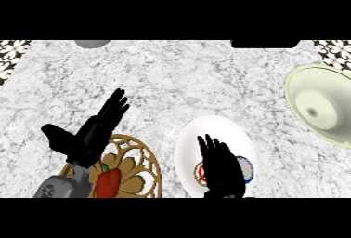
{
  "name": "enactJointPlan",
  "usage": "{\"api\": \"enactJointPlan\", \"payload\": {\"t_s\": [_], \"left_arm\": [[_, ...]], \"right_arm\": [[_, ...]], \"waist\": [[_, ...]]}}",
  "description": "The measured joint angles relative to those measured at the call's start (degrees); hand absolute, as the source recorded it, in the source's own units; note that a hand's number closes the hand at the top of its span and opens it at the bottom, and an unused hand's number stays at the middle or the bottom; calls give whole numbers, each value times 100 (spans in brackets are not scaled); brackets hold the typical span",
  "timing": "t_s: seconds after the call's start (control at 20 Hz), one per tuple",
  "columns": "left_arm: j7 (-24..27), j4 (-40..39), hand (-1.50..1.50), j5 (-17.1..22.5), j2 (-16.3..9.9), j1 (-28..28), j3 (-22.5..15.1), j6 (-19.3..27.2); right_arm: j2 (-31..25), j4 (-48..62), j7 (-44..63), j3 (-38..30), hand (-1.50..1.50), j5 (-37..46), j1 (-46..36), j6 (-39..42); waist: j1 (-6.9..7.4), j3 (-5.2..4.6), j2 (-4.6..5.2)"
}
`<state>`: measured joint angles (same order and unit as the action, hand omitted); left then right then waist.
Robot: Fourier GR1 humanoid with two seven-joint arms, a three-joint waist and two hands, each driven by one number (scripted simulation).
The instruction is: Pick the cupcake from the plate and place it in the bowl
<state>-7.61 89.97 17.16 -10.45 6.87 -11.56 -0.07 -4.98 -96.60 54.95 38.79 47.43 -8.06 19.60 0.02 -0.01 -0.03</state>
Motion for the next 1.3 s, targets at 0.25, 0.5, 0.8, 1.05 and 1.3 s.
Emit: {"api": "enactJointPlan", "payload": {"t_s": [0.25,0.5,0.8,1.05,1.3], "left_arm": [[-10,-12,0,-163,153,-33,51,-71],[-134,-41,0,-227,278,45,177,-140],[-72,-39,0,-404,418,-40,207,-210],[-78,-81,0,-480,532,-32,274,-260],[-118,-11,0,-513,547,-88,373,-383]], "right_arm": [[229,266,-153,-57,-150,337,129,-163],[385,524,-310,-208,-150,492,125,-295],[325,811,-980,-286,150,663,232,-640],[381,1124,-1252,-245,150,815,48,-808],[456,1313,-1468,-170,150,1029,33,-989]], "waist": [[2,-8,-13],[1,-6,-8],[0,-1,-1],[5,-2,-1],[5,-5,-10]]}}
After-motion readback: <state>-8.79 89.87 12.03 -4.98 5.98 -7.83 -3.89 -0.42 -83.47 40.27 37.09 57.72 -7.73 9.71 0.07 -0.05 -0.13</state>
